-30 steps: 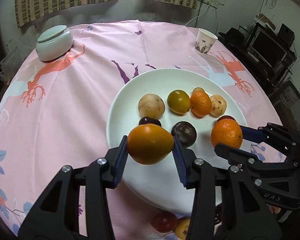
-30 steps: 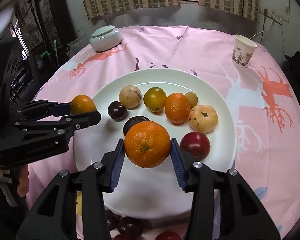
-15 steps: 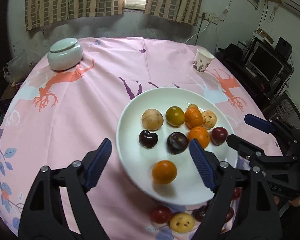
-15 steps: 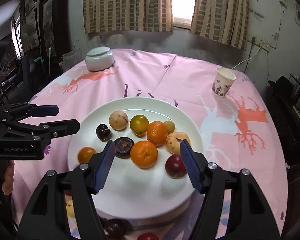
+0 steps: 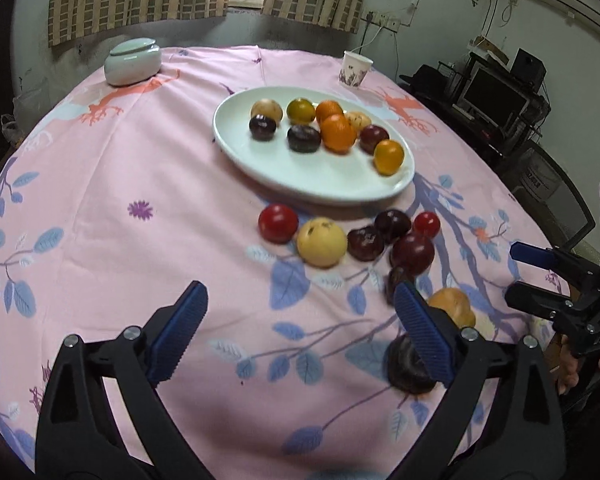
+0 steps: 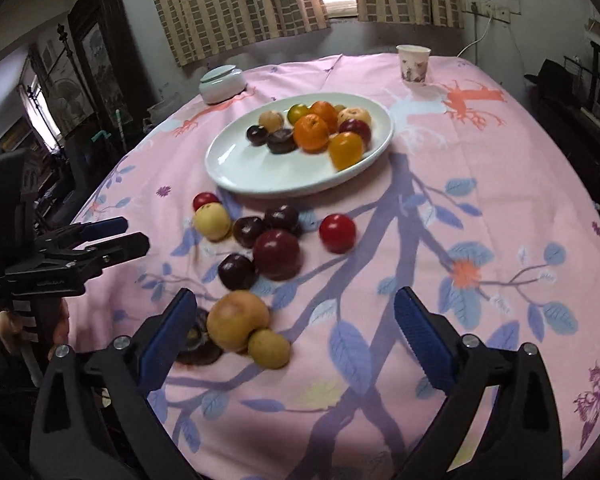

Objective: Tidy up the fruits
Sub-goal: 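Grasp a brown pear with the right tool while the left grasps a dark purple fruit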

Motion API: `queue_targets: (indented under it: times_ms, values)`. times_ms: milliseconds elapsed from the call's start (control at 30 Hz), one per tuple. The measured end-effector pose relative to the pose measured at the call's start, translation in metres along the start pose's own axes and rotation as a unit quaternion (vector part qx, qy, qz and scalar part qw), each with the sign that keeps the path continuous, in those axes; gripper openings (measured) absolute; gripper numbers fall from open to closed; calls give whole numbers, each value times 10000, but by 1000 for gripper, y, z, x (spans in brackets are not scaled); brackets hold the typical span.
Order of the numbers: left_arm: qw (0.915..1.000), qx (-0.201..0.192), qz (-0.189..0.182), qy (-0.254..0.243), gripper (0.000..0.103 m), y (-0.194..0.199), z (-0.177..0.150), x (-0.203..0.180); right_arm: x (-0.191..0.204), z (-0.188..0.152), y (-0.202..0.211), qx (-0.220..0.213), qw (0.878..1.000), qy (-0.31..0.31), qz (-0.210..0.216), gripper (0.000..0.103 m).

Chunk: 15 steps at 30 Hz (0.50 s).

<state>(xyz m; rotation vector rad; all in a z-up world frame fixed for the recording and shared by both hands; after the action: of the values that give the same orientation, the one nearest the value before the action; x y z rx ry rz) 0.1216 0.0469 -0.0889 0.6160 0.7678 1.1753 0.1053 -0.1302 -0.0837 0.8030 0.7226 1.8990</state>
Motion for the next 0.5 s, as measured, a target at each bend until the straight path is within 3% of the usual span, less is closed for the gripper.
queue_targets:
  times_ms: [100, 200, 367, 500]
  values:
    - [9997, 131, 45, 200, 96, 0, -13, 10, 15, -9, -8, 146, 9995, 174, 217, 97]
    - [9994, 31, 28, 348, 96, 10, -17, 16, 22, -14, -22, 366, 9984, 94, 424, 76]
    - [9995, -16, 40, 323, 96, 20, -19, 15, 24, -18, -42, 664, 9965, -11, 501, 63]
    - [9998, 161, -28, 135, 96, 16, -24, 3, 31, -20, -47, 685, 9960, 217, 533, 44]
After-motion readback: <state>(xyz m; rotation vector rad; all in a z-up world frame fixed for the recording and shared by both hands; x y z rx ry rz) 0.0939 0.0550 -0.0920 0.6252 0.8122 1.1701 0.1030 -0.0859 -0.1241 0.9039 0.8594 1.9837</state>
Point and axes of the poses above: each gripper's, at about its wrist camera, not at the fingertips, and y roughly against the way its jaws point, x to its left, z to its top, the point moved 8 cm from there along -y, roughly the way its jaws point, and after that the axes turned 3 degrees about x, right-handed, at the moved point
